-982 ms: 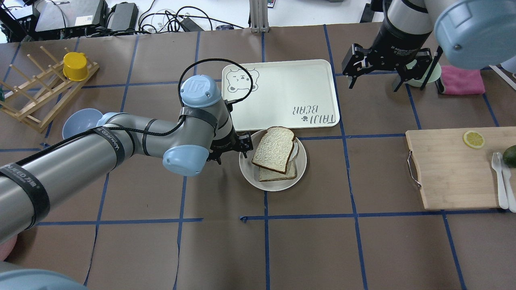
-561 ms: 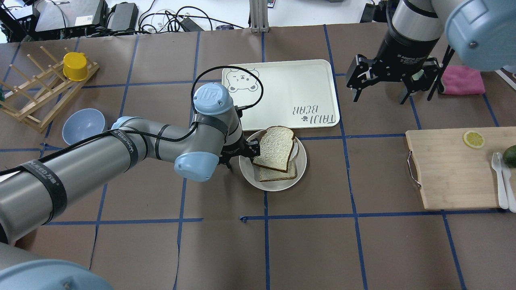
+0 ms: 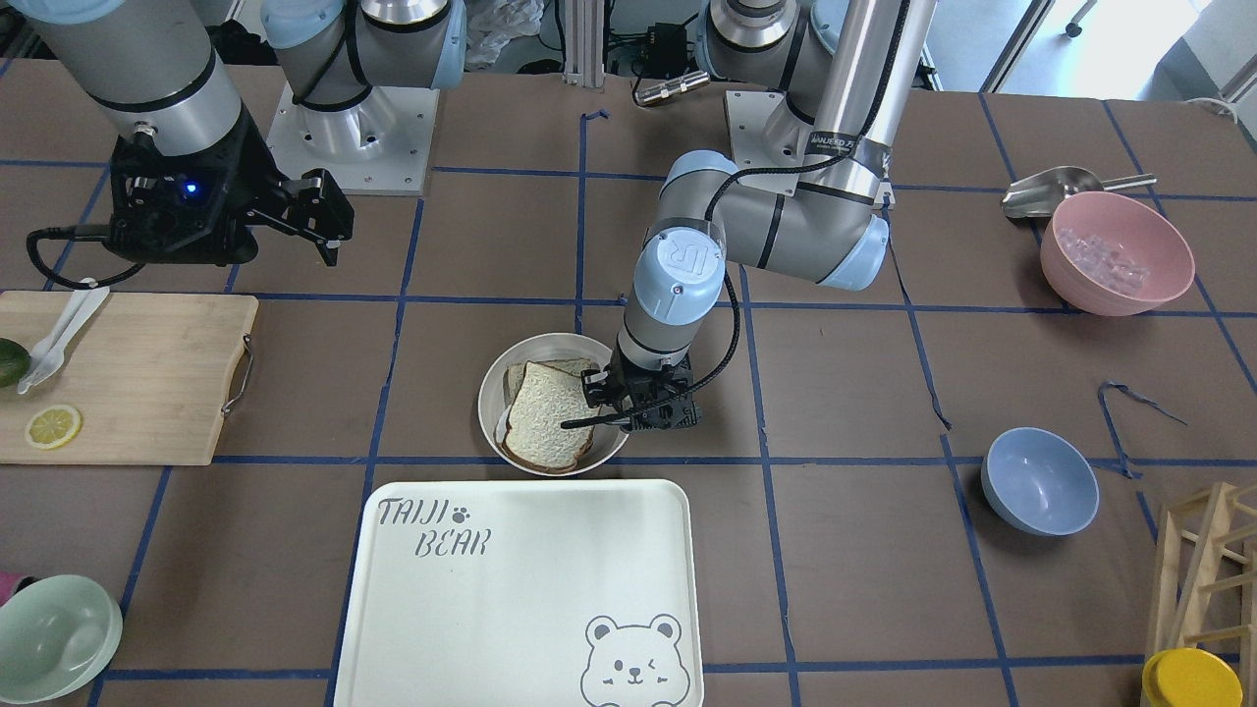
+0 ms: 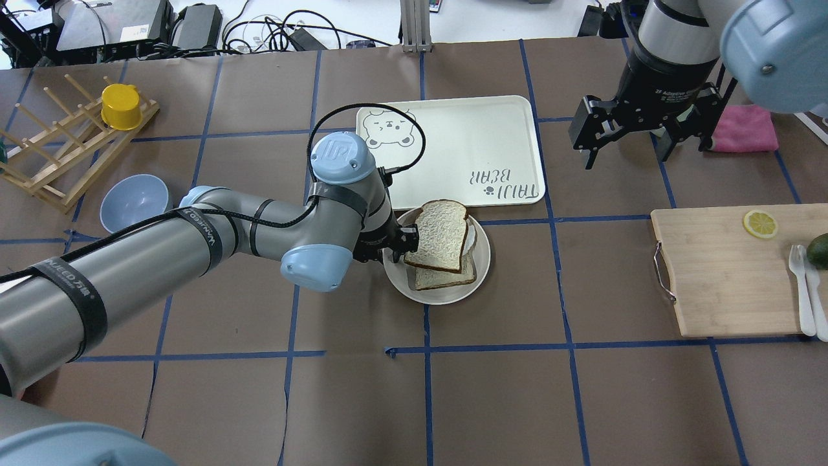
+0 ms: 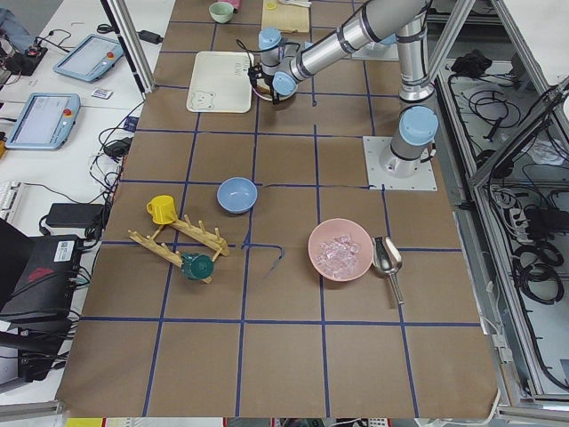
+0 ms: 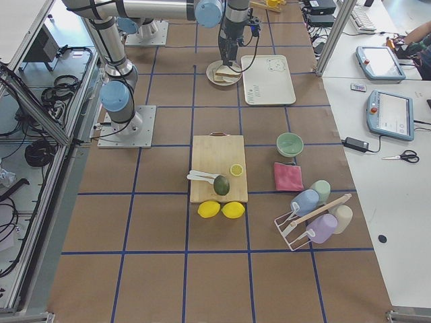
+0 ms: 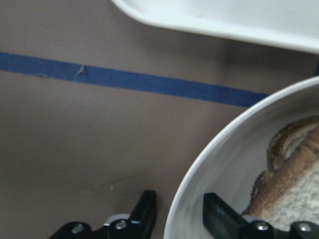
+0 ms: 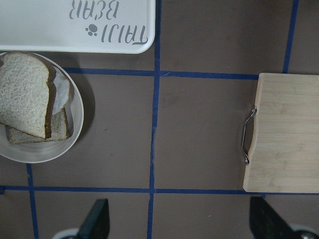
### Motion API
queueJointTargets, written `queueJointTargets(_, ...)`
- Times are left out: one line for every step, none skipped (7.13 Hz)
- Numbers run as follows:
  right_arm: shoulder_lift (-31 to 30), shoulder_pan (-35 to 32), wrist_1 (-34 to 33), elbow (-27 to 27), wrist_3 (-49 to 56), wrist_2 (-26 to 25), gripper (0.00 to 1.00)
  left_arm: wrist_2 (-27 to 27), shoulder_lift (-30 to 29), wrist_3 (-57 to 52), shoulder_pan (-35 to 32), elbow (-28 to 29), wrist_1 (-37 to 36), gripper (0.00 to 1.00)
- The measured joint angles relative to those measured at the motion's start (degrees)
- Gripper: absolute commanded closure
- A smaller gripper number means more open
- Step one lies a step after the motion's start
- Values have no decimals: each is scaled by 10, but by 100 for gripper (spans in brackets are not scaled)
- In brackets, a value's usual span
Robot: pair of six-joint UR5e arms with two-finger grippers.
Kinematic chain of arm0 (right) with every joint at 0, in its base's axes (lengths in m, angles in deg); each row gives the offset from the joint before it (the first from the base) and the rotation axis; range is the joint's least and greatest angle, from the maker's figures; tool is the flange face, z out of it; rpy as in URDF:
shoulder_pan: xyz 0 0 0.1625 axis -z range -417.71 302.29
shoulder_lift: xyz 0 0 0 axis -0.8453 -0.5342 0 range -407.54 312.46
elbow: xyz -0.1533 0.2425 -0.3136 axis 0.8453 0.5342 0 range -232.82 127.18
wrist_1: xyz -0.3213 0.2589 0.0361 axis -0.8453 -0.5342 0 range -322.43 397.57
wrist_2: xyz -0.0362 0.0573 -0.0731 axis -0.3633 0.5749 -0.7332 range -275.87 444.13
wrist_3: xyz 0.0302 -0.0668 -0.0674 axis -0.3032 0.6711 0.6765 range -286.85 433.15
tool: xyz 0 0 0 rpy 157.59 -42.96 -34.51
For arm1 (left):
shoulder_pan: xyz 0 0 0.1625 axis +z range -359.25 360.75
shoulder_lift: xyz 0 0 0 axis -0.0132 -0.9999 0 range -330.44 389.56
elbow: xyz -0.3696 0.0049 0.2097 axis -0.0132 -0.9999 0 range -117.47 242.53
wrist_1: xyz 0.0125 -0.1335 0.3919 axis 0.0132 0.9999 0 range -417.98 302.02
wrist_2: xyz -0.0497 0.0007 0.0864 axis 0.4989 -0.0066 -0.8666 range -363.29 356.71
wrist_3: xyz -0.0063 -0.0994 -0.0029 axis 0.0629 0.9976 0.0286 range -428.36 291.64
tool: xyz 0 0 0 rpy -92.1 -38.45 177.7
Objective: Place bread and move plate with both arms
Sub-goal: 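Grip the rim of the white plate with the left gripper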
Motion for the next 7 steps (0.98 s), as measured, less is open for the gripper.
queueJointTargets(0,0,-3,0,1,-2,0,3,3,-1,1,0,0,81)
queueJointTargets(0,0,-6,0,1,-3,0,5,5,-3,2,1,0,81)
queueJointTargets(0,0,-10,0,1,-3,0,5,8,-6,3,3,0,81)
queueJointTargets(0,-1,-16,0,1,-2,0,6,10,-7,4,6,-2,81)
queueJointTargets(0,-1,-21,1,1,2,0,6,12,-8,5,8,-4,81)
queueJointTargets(-1,-1,-24,1,2,6,0,6,14,-8,5,9,-7,81)
queueJointTargets(-1,-1,-25,1,2,7,0,6,16,-9,6,9,-10,81)
